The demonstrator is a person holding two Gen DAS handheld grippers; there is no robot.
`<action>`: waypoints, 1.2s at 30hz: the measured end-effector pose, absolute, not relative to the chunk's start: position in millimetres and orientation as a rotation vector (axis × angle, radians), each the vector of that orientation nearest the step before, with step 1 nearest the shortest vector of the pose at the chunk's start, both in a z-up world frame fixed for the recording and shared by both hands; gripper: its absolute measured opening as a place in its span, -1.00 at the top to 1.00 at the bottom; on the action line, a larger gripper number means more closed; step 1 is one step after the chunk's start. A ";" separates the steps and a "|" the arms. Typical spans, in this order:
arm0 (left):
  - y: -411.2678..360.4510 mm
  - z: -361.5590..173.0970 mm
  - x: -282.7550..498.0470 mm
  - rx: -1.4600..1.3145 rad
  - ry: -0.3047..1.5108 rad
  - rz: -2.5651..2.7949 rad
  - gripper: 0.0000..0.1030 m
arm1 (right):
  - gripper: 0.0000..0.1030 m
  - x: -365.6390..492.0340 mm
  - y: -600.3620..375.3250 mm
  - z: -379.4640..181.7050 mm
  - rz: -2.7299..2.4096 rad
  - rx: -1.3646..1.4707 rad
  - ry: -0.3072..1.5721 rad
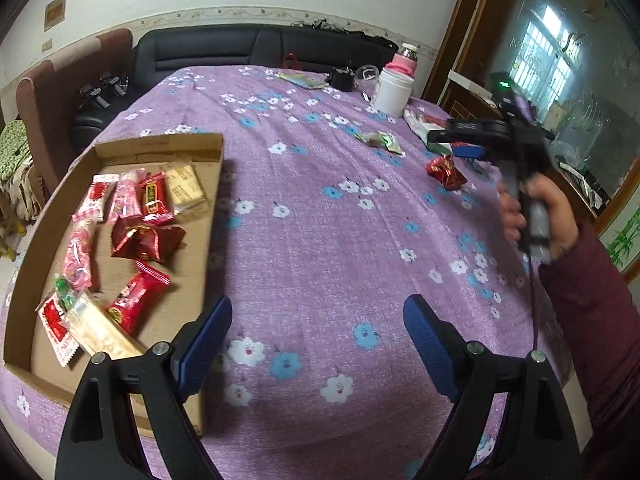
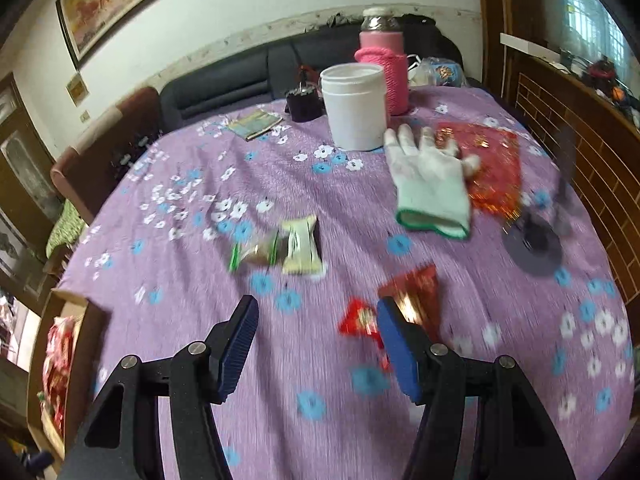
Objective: Organize snacks
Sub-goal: 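Grasp the cream wrapped snack with left tool while right tool grasps red foil sweet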
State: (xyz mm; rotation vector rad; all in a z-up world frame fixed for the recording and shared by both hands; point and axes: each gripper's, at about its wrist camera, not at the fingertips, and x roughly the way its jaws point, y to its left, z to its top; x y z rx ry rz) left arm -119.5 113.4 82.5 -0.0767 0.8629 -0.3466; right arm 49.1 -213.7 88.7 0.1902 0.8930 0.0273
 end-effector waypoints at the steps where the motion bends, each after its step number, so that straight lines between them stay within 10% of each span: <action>1: 115.1 82.3 -118.3 -0.079 0.859 -0.342 -0.69 | -0.24 64.2 -210.5 86.6 0.018 0.174 0.913; 11: 132.2 72.5 -106.8 -0.109 0.893 -0.304 -0.69 | 0.07 147.6 -191.4 50.3 -0.051 0.137 1.018; 14: 134.7 69.3 -105.0 -0.117 0.903 -0.298 -0.69 | 0.59 150.5 -190.4 38.9 -0.016 0.163 1.047; 27: 116.8 61.0 -100.7 -0.112 0.930 -0.332 -0.69 | 0.52 23.0 -170.2 56.2 0.416 0.266 1.071; 31: 100.8 60.6 -102.8 -0.084 0.939 -0.351 -0.69 | 0.10 4.9 -227.0 89.0 0.141 0.287 0.803; 36: 77.6 62.0 -103.2 -0.029 0.952 -0.358 -0.69 | 0.09 10.2 -285.0 68.6 0.116 0.517 0.748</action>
